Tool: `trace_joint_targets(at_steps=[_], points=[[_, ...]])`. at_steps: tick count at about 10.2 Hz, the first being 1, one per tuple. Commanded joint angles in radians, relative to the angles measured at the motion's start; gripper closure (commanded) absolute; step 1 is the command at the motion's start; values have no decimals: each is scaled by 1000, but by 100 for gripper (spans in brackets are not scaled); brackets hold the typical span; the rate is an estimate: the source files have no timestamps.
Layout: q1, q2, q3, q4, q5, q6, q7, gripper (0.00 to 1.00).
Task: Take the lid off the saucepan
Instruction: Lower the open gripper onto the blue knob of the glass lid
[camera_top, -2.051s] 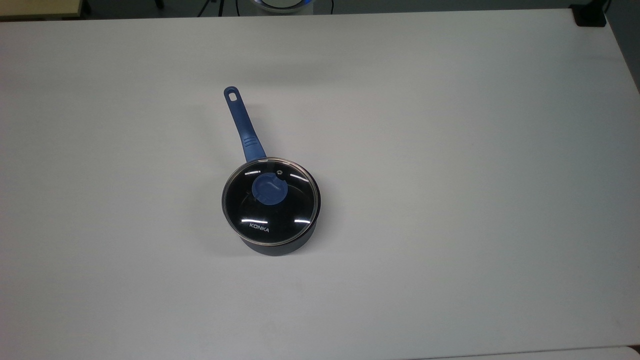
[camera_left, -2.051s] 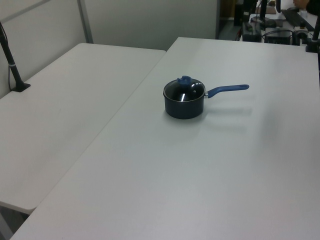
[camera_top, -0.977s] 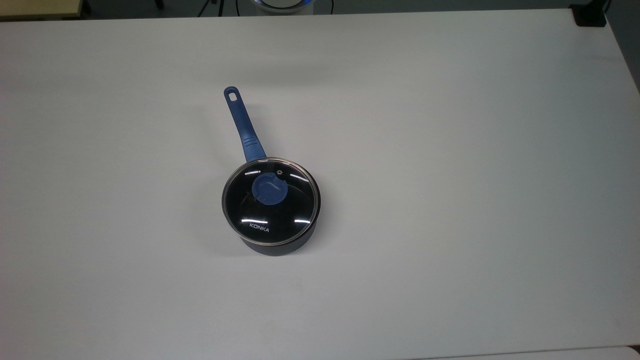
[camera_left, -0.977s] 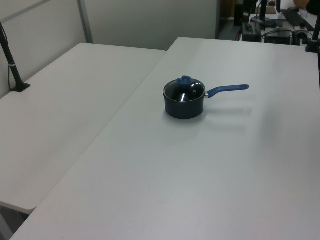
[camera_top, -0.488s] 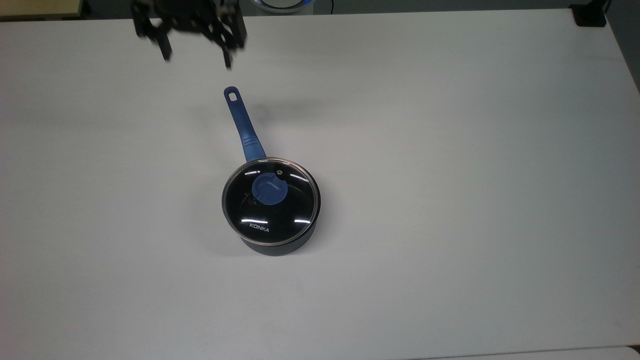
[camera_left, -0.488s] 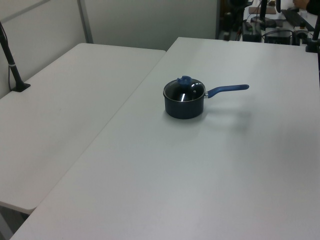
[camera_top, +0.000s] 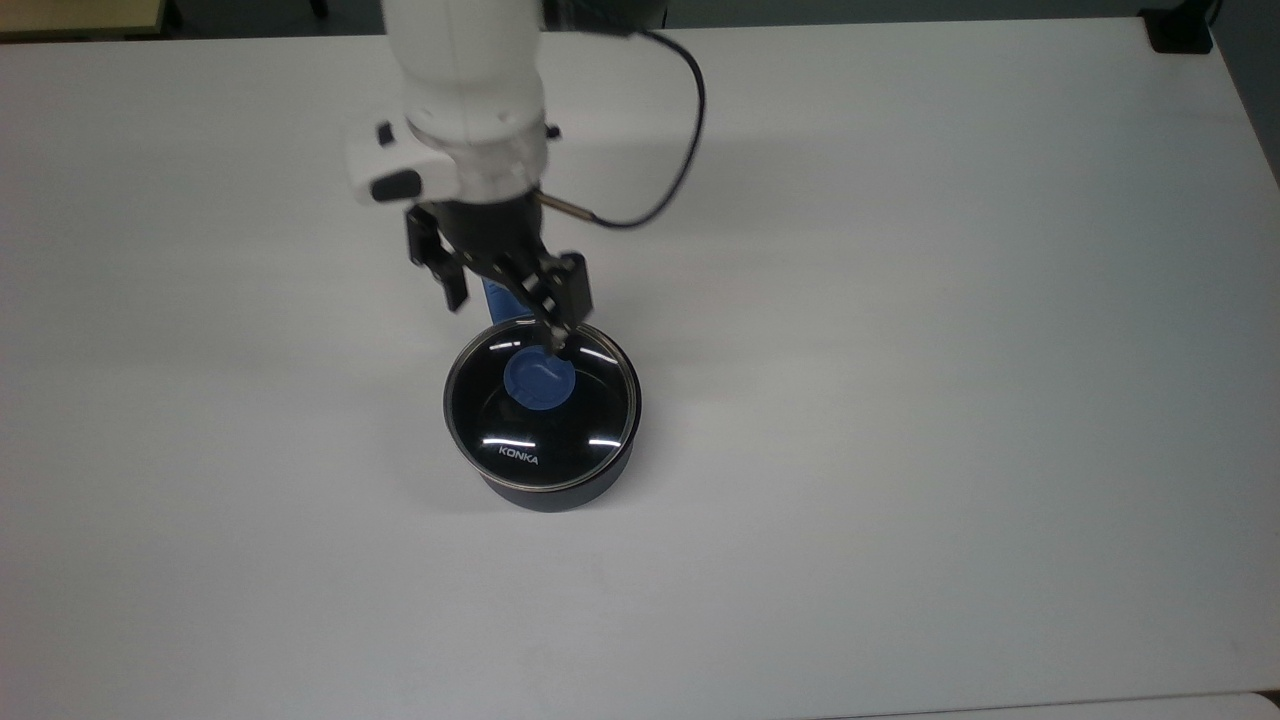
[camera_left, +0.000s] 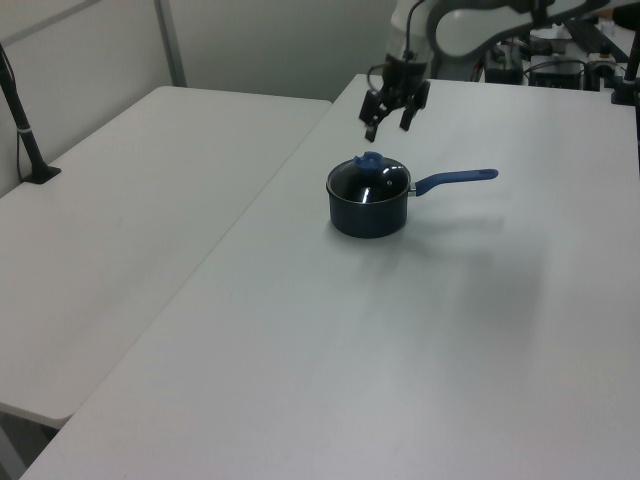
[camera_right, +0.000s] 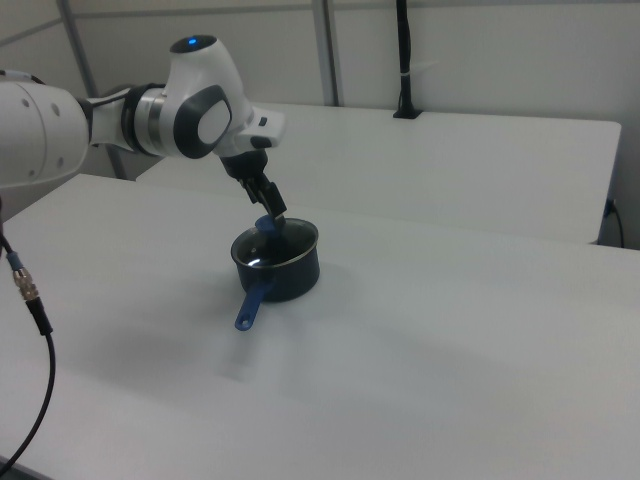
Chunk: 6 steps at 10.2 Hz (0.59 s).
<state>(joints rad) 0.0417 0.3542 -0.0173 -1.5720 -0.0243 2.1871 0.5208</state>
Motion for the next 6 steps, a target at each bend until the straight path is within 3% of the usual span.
trace_joint_targets(at_steps=[1, 5, 6], points=[[46, 78, -6, 30, 1, 72, 122, 0], [56, 123, -6, 27, -6, 177, 232, 0], [56, 129, -6, 26, -16, 177, 235, 7]])
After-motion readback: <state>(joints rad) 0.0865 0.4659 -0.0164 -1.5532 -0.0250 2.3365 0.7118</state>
